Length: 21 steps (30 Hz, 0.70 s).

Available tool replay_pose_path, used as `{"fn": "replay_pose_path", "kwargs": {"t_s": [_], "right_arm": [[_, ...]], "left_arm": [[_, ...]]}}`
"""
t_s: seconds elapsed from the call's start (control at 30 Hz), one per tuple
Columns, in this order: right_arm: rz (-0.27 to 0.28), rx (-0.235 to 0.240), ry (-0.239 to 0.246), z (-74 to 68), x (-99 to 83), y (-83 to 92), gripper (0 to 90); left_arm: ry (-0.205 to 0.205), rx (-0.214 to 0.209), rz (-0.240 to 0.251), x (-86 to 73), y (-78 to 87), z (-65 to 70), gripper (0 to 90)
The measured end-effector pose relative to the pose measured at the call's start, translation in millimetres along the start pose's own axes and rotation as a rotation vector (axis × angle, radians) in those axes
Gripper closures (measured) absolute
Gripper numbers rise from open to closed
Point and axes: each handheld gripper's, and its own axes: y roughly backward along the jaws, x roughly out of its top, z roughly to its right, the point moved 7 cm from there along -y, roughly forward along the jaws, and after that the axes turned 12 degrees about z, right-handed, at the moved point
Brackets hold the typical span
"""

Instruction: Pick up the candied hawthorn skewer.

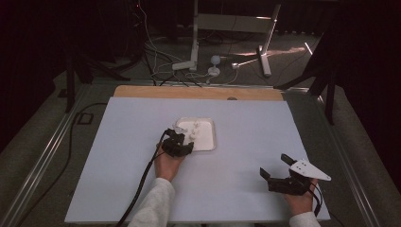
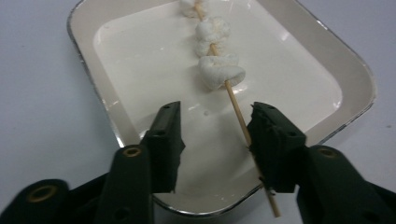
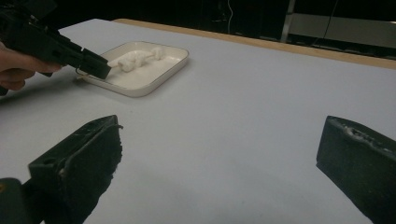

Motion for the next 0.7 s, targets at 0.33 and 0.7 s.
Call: {"fn": "replay_pose_path", "kwargs": {"t_s": [0.33,0.7], "right_arm": [[0.001,0.0,-0.002,0.6,0.1,0.4,0.0],[-0.004,0.0,-0.003,0.4,-0.7,-0.4,0.0]], "left_arm": [[-0.008,0.03,-0.017,-0.1,2.8,-12.7,71.9],[-0.046,0.043,-0.035,-1.2,5.6,-16.0,89.6]]}}
